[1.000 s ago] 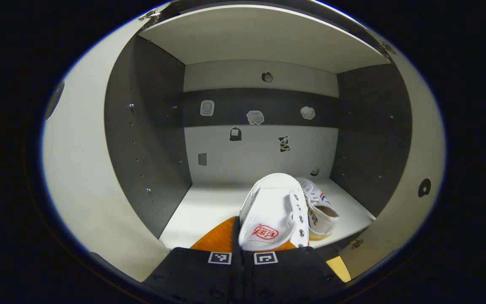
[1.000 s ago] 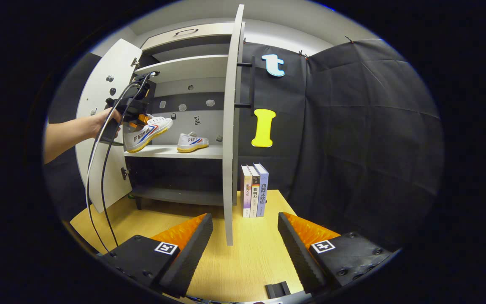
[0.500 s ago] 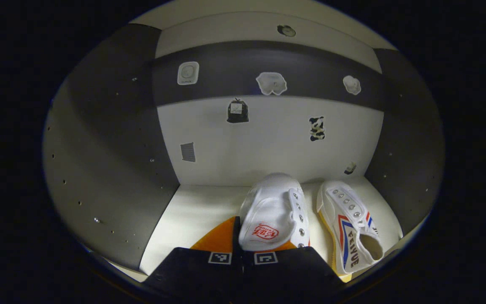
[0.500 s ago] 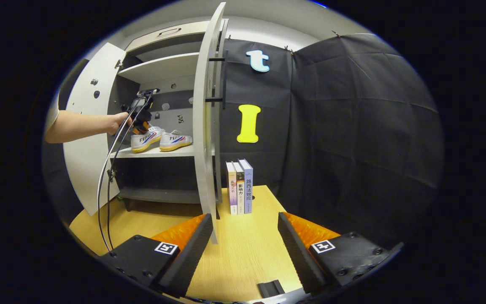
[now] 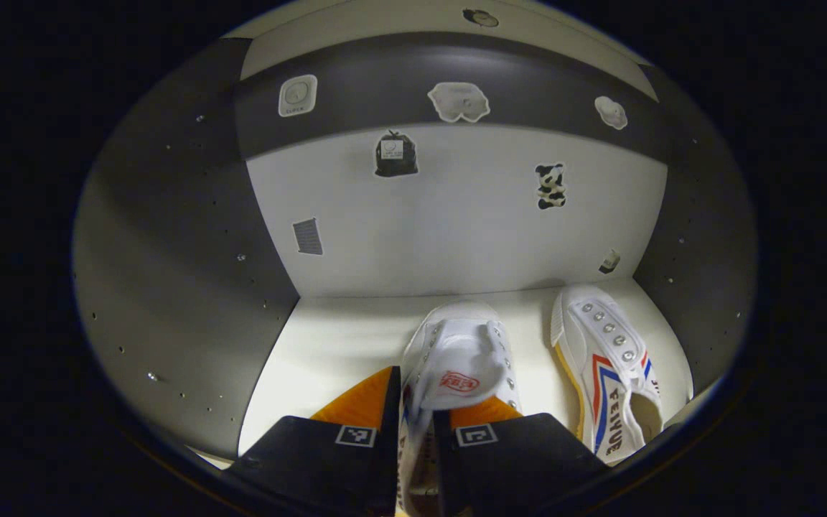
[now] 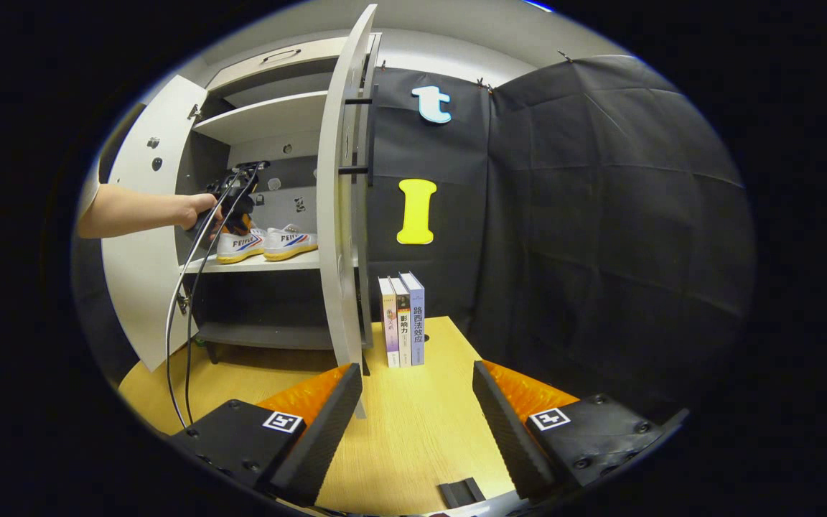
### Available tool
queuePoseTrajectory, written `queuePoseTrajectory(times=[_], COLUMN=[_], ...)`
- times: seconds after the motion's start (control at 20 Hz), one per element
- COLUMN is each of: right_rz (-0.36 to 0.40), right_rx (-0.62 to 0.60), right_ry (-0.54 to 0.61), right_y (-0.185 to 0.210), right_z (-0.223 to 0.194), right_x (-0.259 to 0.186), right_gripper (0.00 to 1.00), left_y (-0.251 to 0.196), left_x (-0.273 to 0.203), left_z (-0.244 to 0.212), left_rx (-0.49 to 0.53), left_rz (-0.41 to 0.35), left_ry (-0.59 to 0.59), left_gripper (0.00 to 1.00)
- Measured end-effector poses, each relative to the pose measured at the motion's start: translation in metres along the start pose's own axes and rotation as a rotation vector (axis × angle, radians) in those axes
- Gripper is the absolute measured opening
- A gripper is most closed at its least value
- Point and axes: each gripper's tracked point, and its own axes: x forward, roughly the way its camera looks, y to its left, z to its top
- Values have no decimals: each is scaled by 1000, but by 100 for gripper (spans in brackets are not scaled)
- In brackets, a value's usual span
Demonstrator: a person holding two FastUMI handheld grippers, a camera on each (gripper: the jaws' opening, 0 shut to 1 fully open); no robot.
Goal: Grab one shoe with the right hand and put it into the shoe cabinet, grab the other shoe with the left hand and put it into the shoe cabinet; then close the right door with the right hand and the left door with the left hand.
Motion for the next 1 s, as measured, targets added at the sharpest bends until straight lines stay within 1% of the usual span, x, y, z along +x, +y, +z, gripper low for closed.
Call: queuePoseTrajectory(times=[0.1, 0.15, 0.2, 0.25, 0.3, 0.35, 0.4, 0.55, 0.6, 0.65, 0.7, 0.75, 0.8, 0.85, 0.95, 1.0], right_rz=[-10, -13, -13, -14, -17, -16, -18, -30, -35, -39, -42, -44, -45, -43, -48, -55], right_rx=[12, 22, 27, 29, 31, 33, 35, 47, 53, 56, 57, 56, 54, 53, 52, 55], right_ry=[-5, -8, -8, -7, -9, -15, -21, -47, -57, -69, -84, -100, -111, -123, -144, -156], right_y=[0, 0, -1, -1, -2, -4, -4, -7, -8, -9, -10, -12, -14, -16, -23, -28], right_z=[2, 3, 4, 5, 8, 14, 19, 35, 42, 49, 56, 65, 72, 81, 97, 108], right_x=[0, 0, 1, 2, 3, 5, 6, 6, 5, 5, 5, 5, 5, 6, 6, 8], right_gripper=[98, 98, 98, 99, 98, 98, 98, 98, 96, 98, 98, 96, 98, 98, 98, 98], left_y=[-3, -8, -11, -12, -14, -19, -25, -35, -37, -39, -42, -44, -45, -46, -50, -55], left_x=[-26, -41, -58, -76, -96, -114, -134, -199, -218, -236, -251, -264, -276, -286, -302, -307], left_z=[4, 5, 4, 2, 1, -1, -3, -17, -27, -39, -54, -74, -93, -113, -146, -162], left_rx=[50, 74, 94, 107, 114, 115, 113, 80, 69, 59, 57, 56, 60, 65, 67, 57], left_rz=[-8, -22, -28, -27, -23, -37, -63, -128, -144, -157, -173, -182, -187, -191, -213, -243], left_ry=[-59, -96, -131, -168, -209, -244, -288, -409, -442, -472, -490, -498, -495, -488, -482, -463], left_gripper=[41, 52, 59, 81, 88, 90, 96, 96, 96, 96, 96, 96, 100, 96, 96, 96])
